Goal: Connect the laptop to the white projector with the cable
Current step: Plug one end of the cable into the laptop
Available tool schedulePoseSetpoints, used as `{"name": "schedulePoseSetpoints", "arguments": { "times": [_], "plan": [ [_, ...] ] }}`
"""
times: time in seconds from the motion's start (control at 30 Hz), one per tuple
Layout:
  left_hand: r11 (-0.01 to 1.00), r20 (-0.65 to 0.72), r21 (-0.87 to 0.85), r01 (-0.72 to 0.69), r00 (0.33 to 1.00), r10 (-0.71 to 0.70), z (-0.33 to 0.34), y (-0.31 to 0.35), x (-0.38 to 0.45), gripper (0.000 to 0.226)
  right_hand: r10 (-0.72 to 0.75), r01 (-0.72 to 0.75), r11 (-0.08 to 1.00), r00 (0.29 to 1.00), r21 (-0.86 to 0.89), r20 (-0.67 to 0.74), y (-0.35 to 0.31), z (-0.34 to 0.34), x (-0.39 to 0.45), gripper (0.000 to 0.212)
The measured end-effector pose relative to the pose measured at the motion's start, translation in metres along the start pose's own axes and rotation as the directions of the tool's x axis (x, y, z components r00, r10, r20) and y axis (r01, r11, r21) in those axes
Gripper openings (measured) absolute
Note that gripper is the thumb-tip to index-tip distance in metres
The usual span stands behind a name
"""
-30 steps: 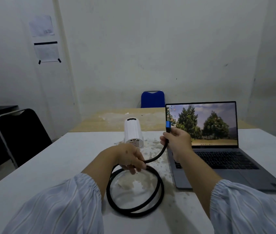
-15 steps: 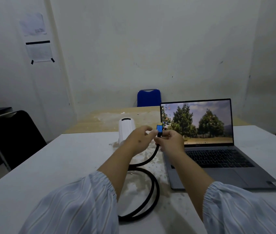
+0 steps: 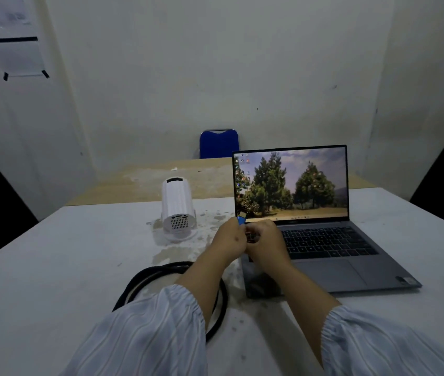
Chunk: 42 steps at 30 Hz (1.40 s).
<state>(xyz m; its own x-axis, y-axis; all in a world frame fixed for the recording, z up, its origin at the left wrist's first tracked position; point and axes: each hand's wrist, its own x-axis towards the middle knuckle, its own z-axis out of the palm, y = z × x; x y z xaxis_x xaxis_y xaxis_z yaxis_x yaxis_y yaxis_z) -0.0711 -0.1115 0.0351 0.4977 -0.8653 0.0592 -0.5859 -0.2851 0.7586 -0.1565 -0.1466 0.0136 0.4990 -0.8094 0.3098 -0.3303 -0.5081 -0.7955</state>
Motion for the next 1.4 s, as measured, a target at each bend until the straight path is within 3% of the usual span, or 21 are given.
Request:
{"name": "schedulePoseSetpoints", "arguments": {
  "times": [0.1,0.23,0.37,0.53,0.73,0.97,1.13,1.4],
  "plan": [
    [0.999,0.023,-0.042,0.016,1.0,-0.015,0.009,-0.007,0.003,0.027,0.002,0.006,0.995,0.997,-0.103,0.077,0.015,0.0,0.001,0.039],
    [0.997,0.09,-0.073,-0.01,0.996,0.016,0.019,-0.021,0.005,0.024,-0.008,0.049,0.952,0.991,-0.301,0.137,0.037,-0.001,-0.003,0.037],
    [0.989,0.051,0.136,-0.057,0.997,0.051,0.012,-0.047,0.013,0.034,-0.123,0.178,0.827,0.983,-0.533,0.137,0.058,-0.01,-0.009,0.042],
    [0.93,-0.006,0.357,-0.08,0.996,0.088,0.006,-0.069,0.022,0.023,-0.146,0.238,0.782,0.969,-0.577,0.201,0.063,-0.008,-0.01,0.046],
    [0.716,0.039,0.662,-0.221,0.964,0.262,0.006,-0.078,0.032,0.028,-0.083,0.25,0.747,0.954,-0.616,0.287,0.064,-0.003,-0.003,0.053],
    [0.739,0.105,0.618,-0.268,0.96,0.26,0.009,-0.089,0.043,0.033,-0.05,0.241,0.734,0.952,-0.635,0.303,0.062,0.001,0.002,0.057],
    [0.847,0.007,0.465,-0.258,0.958,0.288,0.007,-0.091,0.047,0.032,-0.035,0.221,0.735,0.957,-0.641,0.289,0.062,0.002,0.003,0.058],
    [0.796,0.023,0.52,-0.31,0.937,0.349,0.003,-0.093,0.049,0.028,-0.031,0.206,0.735,0.962,-0.646,0.271,0.062,0.001,-0.001,0.056]
  ]
}}
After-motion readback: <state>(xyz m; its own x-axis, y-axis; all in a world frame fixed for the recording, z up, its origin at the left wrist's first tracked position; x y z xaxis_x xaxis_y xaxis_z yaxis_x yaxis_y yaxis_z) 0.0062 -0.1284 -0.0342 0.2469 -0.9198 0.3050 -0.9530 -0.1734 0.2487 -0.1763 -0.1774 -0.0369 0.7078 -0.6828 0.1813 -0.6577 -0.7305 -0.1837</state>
